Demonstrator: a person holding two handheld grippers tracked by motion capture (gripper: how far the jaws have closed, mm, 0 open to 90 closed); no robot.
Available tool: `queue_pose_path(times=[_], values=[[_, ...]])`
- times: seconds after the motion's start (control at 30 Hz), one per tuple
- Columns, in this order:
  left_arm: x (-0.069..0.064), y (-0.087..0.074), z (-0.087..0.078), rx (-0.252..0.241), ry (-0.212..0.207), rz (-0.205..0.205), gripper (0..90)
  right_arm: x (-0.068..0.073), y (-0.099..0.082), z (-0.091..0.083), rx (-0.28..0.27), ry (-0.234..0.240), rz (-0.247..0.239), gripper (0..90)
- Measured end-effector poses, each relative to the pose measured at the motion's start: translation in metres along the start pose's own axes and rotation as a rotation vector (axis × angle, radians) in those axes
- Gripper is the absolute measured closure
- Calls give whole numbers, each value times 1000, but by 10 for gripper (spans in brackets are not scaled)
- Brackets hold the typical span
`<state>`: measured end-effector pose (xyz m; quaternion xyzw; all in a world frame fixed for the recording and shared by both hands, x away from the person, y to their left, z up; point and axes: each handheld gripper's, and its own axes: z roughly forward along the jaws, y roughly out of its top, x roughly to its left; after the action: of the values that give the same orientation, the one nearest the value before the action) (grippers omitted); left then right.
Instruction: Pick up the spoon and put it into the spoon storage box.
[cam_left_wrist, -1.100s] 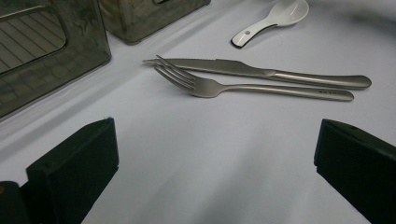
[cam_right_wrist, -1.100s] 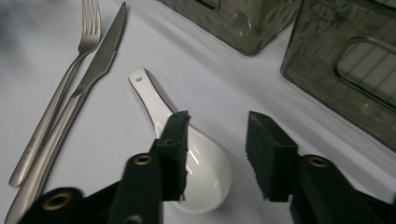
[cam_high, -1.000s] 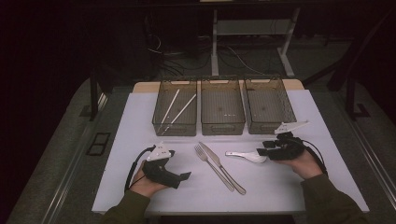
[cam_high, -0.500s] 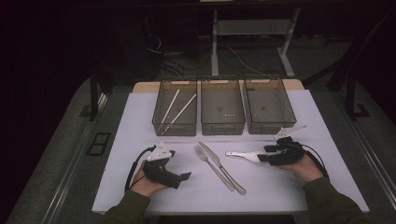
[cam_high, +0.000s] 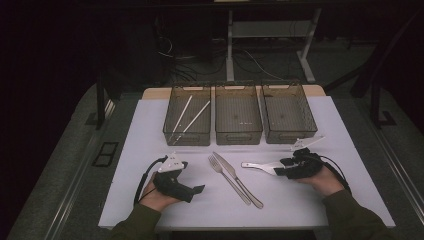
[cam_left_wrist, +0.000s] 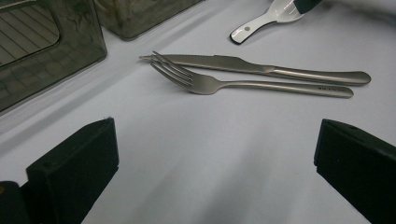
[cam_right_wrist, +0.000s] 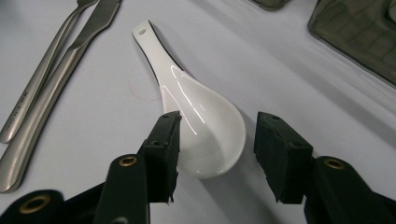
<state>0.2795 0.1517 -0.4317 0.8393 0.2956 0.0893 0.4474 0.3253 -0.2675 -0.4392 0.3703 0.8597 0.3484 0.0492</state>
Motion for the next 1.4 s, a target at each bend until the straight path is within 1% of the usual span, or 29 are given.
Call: queue_pose_path(times=[0.27,0.4,0.47,0.77,0.9,0.97,1.1,1.23,1.4], values=[[0,0,0,1,1,0,0,3,0,2,20,17,-37,559],[0,0,0,0,0,1,0,6,0,3,41,33,-57,571],[0,0,0,-1,0,1,0,8,-1,5,51,26,-74,573],[0,0,0,0,2,0,0,12,-1,4,68,16,-100,639],[-1,0,0,2,2,0,0,13,-1,3,67,15,-100,667],[-1,0,0,2,2,1,0,13,-1,2,63,15,-96,715],[-1,0,0,-1,3,1,0,13,-1,1,62,14,-95,752],[-1,0,0,-2,2,1,0,14,-1,-1,56,14,-79,804],[-1,0,-1,-8,-6,6,0,16,-2,-1,53,5,-65,814]])
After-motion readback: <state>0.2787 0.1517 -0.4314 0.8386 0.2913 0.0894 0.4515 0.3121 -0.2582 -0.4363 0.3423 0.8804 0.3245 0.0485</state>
